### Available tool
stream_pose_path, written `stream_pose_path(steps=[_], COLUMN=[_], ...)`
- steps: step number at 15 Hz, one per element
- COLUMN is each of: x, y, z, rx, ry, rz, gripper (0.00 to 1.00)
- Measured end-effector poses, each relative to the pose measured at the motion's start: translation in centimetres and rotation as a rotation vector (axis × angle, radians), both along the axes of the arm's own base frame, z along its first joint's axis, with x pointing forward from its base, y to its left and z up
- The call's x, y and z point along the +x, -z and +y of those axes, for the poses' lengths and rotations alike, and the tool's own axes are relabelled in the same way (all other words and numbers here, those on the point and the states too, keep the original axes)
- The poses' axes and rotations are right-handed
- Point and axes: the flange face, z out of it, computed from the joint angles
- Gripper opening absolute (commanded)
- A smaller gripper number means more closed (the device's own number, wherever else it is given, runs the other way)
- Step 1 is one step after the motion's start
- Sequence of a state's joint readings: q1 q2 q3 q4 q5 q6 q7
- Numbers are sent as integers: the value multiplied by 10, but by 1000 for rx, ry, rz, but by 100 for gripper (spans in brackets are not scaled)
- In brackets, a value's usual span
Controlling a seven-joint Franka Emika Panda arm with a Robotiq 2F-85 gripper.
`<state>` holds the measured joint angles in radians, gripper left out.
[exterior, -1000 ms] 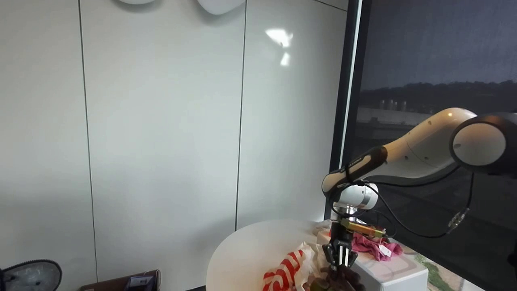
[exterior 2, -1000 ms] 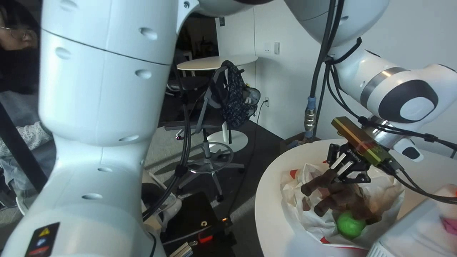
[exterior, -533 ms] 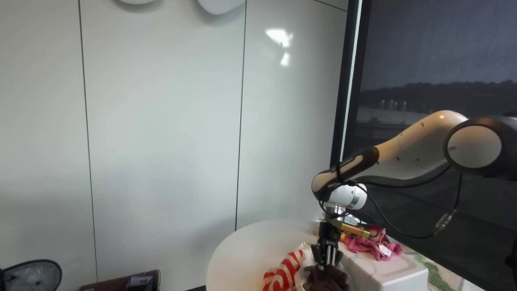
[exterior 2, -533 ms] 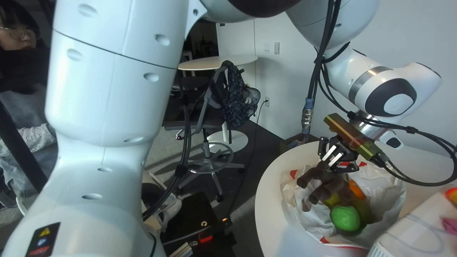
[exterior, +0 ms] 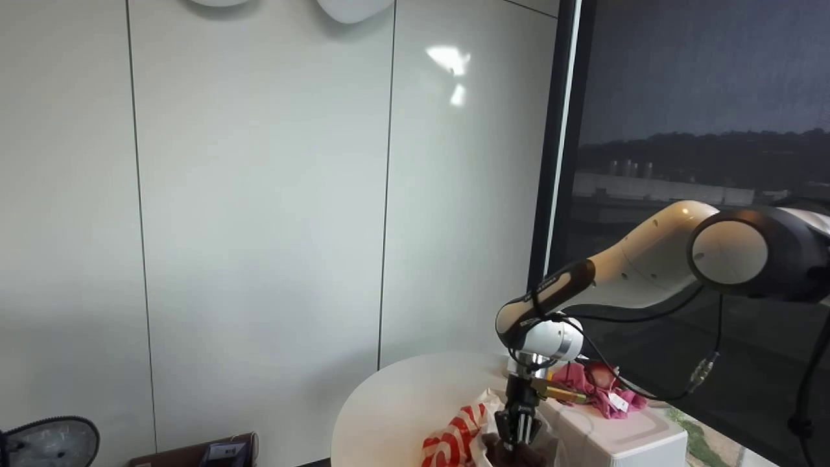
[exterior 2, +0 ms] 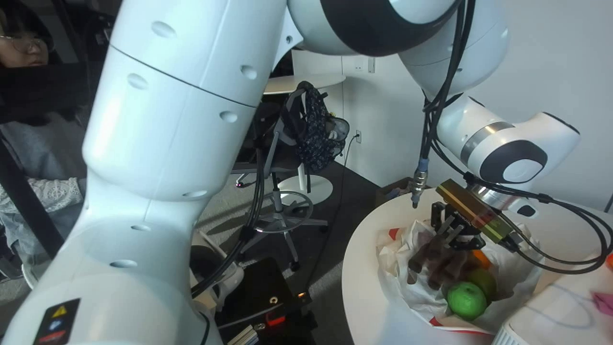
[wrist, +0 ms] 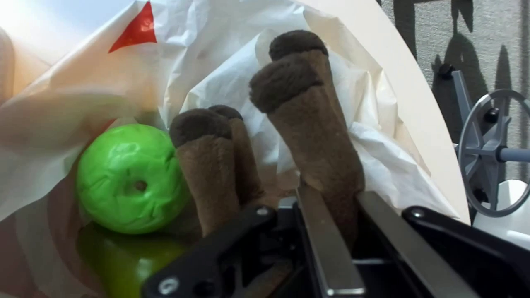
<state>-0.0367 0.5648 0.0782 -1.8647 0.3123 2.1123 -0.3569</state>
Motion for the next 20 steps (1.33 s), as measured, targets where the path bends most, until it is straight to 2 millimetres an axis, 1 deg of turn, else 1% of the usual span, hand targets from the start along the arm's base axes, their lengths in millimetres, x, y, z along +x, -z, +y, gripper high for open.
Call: stream_pose_path(steps=[1, 2, 3, 5, 7, 9, 10, 11, 13, 15, 16, 17, 18, 20], x=[0, 0, 1, 5, 11, 20, 24, 27, 29, 29, 29, 31, 34, 41], y=[11, 20, 28, 35, 25, -1, -20, -40, -82, -117, -130, -141, -148, -150], z=[-1, -2, -3, -4, -3, -6, -9, -15, -28, -42, -48, -54, -61, -74], rx=[-1, -7, -20, -45, -46, -33, -23, -17, -16, -20, -21, -26, -34, -64], ry=[-5, -18, -33, -52, -48, -22, -1, 16, 45, 81, 111, 150, 190, 273], rz=[-3, -14, -32, -74, -117, -174, -202, -229, -284, -344, -375, -410, -447, -515], gripper=[38, 40, 45, 61, 77, 92, 98, 100, 100, 100, 100, 100, 100, 100])
